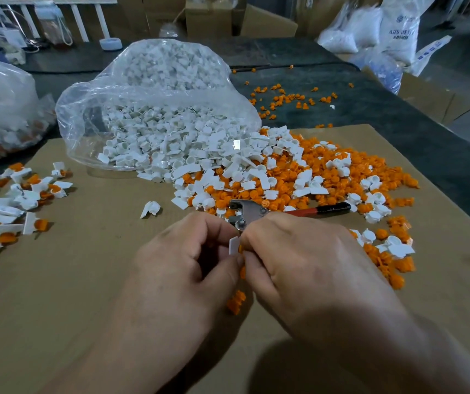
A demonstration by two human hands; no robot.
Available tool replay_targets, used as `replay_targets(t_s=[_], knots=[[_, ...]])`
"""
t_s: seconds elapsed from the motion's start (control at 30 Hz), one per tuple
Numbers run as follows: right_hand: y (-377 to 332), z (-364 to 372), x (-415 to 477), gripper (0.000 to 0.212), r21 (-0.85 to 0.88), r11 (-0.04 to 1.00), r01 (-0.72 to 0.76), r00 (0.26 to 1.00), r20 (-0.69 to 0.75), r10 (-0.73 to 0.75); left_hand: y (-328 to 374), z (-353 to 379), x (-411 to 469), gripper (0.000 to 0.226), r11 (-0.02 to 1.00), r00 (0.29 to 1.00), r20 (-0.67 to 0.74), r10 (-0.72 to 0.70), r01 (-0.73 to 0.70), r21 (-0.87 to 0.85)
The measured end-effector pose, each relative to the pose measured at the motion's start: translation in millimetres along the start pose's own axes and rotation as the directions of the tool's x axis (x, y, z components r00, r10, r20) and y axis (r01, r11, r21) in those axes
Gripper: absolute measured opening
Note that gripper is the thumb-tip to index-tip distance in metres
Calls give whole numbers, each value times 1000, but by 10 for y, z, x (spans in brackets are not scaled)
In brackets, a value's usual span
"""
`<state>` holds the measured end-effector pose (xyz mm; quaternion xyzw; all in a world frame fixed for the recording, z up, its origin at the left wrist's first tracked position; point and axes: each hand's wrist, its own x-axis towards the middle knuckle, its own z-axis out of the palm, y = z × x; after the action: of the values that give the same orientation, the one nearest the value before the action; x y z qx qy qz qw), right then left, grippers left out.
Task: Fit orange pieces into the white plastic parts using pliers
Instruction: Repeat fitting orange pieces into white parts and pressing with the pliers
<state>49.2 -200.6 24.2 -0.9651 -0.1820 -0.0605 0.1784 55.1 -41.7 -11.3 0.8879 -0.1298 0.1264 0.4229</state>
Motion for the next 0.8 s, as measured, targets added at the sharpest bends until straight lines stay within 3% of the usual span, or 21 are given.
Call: replay_targets(t_s=[0.1,0.2,0.37,0.47,0.53,0.63,0.7,0.8], knots=[[-39,-89,10,16,10,998,66,997,43,-66,-17,-10,-9,23,968,994,72,-79,94,-232],[-70,-203,34,25,0,995,98,979,180,-96,-57,14,-10,18,895,985,88,-146,170,-413],[-38,-172,21,30,13,993,117,969,217,-117,-114,39,5,32,852,980,101,-173,200,-484],[5,-128,-31,27,-7,995,97,992,76,-96,-143,54,31,31,803,973,104,-207,230,-550],[110,-127,-37,35,-85,996,35,997,-62,-41,-159,24,54,30,780,967,109,-229,250,-574],[284,-114,-24,65,-266,960,-85,993,60,105,-165,-66,101,22,757,957,149,-248,287,-587],[387,-108,-44,66,-323,942,-86,979,150,141,-156,-108,127,30,708,949,169,-268,313,-634],[439,-94,-38,61,-372,926,-66,974,176,140,-149,-120,134,30,664,939,192,-284,337,-667]])
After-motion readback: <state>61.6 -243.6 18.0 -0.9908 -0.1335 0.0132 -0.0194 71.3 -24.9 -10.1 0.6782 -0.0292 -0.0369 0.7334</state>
